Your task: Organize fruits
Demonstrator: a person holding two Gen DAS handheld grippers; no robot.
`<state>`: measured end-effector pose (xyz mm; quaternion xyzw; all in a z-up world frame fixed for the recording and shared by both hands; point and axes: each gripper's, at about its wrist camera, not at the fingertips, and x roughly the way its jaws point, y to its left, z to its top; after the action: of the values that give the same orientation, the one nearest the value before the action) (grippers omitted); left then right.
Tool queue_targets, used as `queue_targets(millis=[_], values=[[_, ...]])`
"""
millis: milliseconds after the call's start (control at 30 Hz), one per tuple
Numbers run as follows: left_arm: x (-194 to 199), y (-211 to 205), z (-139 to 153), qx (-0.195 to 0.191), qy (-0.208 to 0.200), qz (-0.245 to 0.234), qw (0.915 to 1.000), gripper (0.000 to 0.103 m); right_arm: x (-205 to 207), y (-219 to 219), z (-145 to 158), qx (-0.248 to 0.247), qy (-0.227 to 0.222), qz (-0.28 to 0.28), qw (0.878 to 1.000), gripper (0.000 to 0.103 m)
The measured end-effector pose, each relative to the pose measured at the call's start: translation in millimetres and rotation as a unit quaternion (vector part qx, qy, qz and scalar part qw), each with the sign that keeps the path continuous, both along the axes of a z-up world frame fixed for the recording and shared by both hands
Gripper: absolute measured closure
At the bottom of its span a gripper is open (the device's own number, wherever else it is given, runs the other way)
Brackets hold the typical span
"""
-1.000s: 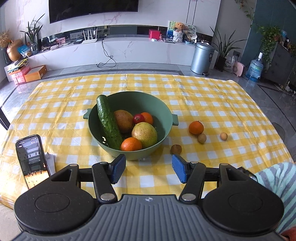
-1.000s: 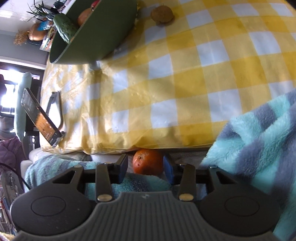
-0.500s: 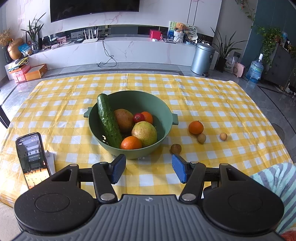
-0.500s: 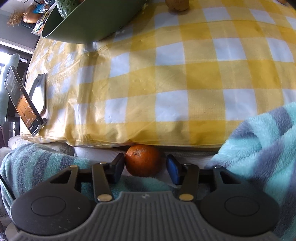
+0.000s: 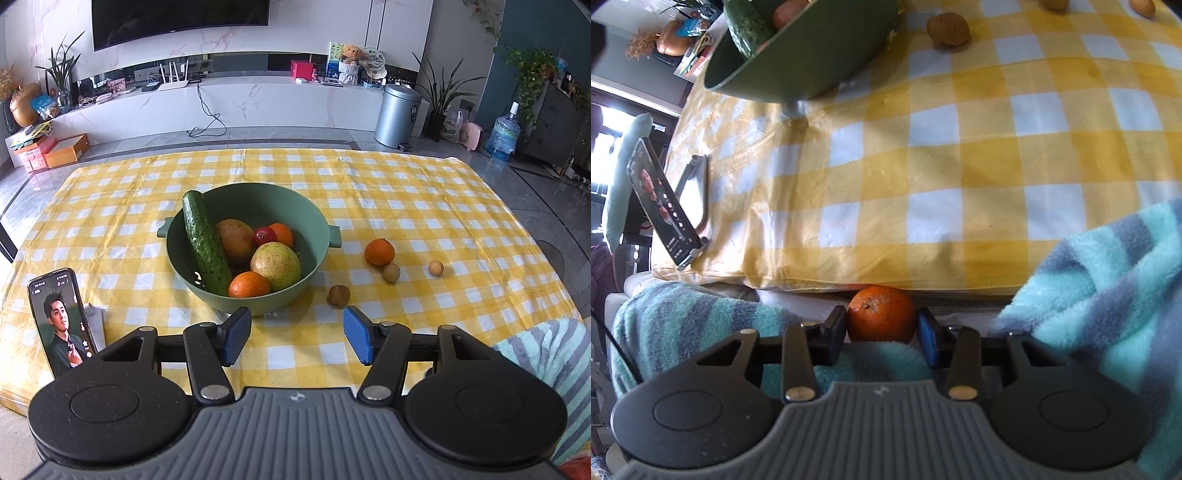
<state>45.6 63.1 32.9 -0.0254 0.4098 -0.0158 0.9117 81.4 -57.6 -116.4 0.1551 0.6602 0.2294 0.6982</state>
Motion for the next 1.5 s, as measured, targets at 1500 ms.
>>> queue_targets(millis=[1500], values=[[108,54,-75,-0.023,0.109,0.037,0.9931,0.059,166,23,105,-0.019,-0.352,0.257,0.9,0.065]])
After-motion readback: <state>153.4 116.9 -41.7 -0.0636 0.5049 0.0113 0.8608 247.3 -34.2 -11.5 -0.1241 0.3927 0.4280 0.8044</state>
